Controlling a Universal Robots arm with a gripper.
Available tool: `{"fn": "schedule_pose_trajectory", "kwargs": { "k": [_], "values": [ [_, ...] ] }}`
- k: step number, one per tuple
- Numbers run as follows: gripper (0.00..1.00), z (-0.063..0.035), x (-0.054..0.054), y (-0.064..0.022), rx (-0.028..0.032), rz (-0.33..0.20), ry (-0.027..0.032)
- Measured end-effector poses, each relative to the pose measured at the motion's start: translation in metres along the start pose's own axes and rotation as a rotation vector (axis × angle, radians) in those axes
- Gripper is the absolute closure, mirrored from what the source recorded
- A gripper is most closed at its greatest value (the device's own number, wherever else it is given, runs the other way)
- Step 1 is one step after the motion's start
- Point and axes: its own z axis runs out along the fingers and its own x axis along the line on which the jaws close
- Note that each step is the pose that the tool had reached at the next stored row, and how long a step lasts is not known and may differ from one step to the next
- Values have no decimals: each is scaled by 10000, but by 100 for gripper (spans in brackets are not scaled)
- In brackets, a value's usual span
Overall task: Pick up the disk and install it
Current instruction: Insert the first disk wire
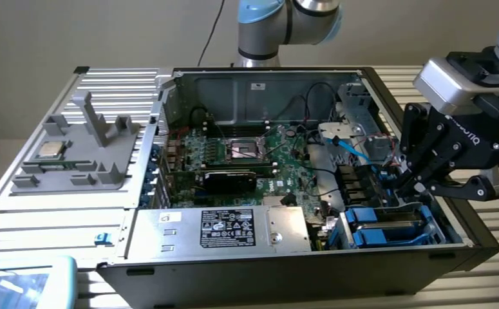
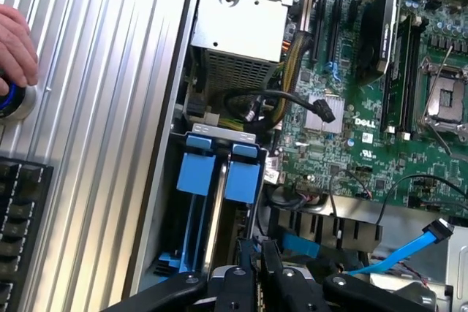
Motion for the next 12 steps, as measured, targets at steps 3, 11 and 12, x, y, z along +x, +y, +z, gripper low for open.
{"fn": "schedule_pose_trajectory", "kwargs": {
  "k": [3, 11, 12],
  "values": [
    [85, -1, -1, 1, 26, 312, -36],
    [85, 0, 0, 1, 28, 330, -39],
    [85, 0, 0, 1, 28, 331, -39]
  ]
}}
